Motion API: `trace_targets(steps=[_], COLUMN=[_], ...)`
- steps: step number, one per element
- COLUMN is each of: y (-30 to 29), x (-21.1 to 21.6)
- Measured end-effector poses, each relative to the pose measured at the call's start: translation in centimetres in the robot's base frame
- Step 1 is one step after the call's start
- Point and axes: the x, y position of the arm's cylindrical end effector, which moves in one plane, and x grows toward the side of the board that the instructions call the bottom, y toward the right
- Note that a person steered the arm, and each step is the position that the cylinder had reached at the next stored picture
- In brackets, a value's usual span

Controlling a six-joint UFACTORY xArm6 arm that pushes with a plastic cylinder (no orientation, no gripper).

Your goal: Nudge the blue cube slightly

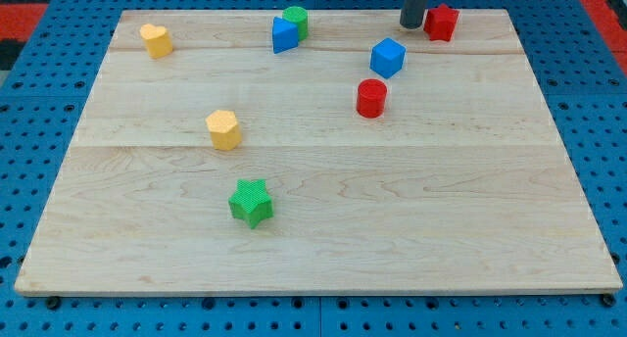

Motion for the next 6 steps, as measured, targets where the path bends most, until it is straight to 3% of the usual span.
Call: trace_targets(steps=[1,4,6], y=[-0.1,1.1,-1.9], x=[0.0,9.3,12.3])
